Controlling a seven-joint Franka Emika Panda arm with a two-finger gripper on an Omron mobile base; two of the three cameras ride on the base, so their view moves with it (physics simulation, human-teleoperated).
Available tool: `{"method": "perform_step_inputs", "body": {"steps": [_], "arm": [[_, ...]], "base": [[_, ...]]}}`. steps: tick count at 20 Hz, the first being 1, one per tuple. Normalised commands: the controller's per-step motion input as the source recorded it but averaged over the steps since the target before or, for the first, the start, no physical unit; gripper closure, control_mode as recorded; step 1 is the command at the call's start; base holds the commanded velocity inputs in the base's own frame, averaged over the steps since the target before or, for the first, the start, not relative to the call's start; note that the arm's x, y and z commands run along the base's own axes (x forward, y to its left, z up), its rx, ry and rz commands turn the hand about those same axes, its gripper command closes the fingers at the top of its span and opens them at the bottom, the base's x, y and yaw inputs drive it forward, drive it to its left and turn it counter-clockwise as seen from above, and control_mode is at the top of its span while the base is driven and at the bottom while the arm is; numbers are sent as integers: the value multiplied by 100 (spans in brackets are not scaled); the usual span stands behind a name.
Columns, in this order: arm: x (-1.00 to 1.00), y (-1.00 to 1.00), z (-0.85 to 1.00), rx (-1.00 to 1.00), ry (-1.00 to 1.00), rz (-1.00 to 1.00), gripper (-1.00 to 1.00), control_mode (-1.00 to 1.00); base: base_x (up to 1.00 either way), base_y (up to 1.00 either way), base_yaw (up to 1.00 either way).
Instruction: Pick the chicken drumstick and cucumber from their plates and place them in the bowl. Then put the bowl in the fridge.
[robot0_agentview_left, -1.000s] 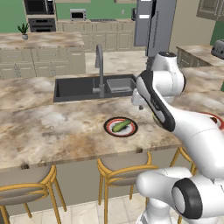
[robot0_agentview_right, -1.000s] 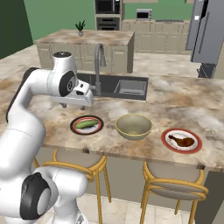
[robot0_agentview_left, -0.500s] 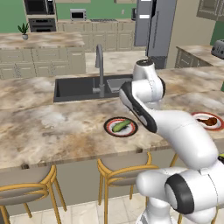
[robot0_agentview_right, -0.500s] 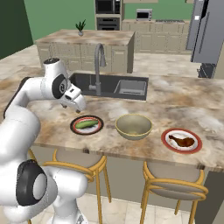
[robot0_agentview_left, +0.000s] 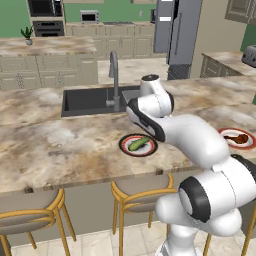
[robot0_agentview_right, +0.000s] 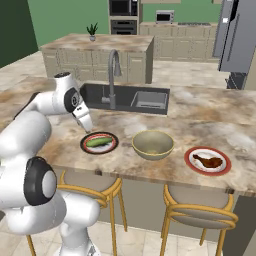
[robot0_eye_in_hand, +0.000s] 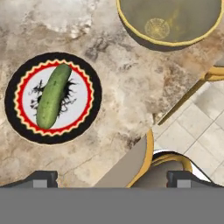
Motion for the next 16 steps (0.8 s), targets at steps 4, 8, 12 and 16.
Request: {"method": "perform_step_inputs", "body": {"steps": [4, 8, 12, 16], "arm": [[39, 0, -34, 13, 1, -2, -100, -100], [39, 0, -39, 9, 0, 0, -100, -100], [52, 0, -39, 1, -1, 0, -100, -100], [45, -4, -35, 2, 0, 15, -100, -100]], "base": [[0, 0, 0], [0, 0, 0], [0, 0, 0], [0, 0, 0]]}}
